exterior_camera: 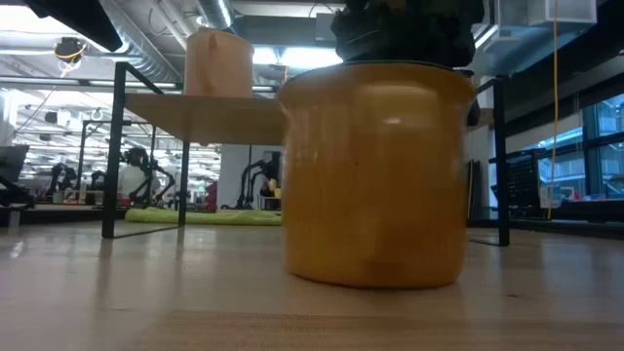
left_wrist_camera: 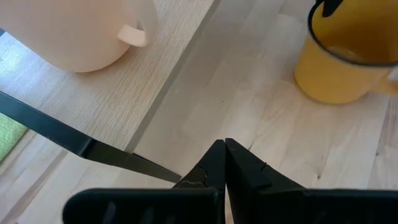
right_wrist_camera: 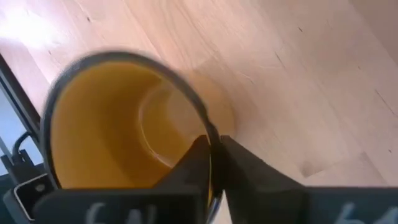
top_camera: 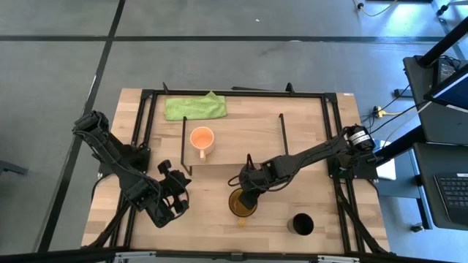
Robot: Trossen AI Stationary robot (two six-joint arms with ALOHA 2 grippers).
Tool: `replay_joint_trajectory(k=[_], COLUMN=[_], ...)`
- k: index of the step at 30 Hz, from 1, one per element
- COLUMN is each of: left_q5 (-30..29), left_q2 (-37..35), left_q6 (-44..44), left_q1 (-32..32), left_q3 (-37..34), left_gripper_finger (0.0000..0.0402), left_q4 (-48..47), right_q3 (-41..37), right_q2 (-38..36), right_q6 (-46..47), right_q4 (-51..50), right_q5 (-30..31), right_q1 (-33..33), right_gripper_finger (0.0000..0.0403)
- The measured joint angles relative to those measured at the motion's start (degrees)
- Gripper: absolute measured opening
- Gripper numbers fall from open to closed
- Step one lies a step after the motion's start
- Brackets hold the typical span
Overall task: Stack small to large cups/mugs on shelf
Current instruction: Put the yellow mug on the shelf
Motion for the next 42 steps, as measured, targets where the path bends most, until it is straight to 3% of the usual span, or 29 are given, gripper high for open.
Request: replay_joint_trajectory(k=[11, 20, 25, 31, 36, 42], left_q5=[0.0, -0.5, -0.5, -0.6, -1.8, -1.9], left_q2=[0.0, 0.0, 0.0, 0.0, 0.0, 0.0], left_q6=[0.0, 0.0, 0.0, 0.0, 0.0, -0.3], left_q1=[0.0, 0.0, 0.0, 0.0, 0.0, 0.0], left_q3=[0.0, 0.0, 0.0, 0.0, 0.0, 0.0], left_gripper_finger=[0.0000, 0.0000, 0.0000, 0.0000, 0.0000, 0.0000], left_q4=[0.0, -0.3, -0.3, -0.3, -0.3, -0.3], right_q3=[0.3, 7.9, 15.3, 26.0, 33.6, 36.4], right_q2=[0.0, 0.1, 0.1, 0.1, 0.0, 0.0], right_q6=[0.6, -2.9, -5.3, -8.4, -10.1, -13.5], right_q4=[-0.2, -3.3, -10.8, -28.3, -35.4, -39.5], right_q5=[0.3, 0.1, 0.2, 3.9, 8.8, 12.1], right_q1=[0.0, 0.0, 0.0, 0.1, -0.7, -4.0], right_gripper_finger=[0.0021, 0.0019, 0.0019, 0.0019, 0.0018, 0.0018])
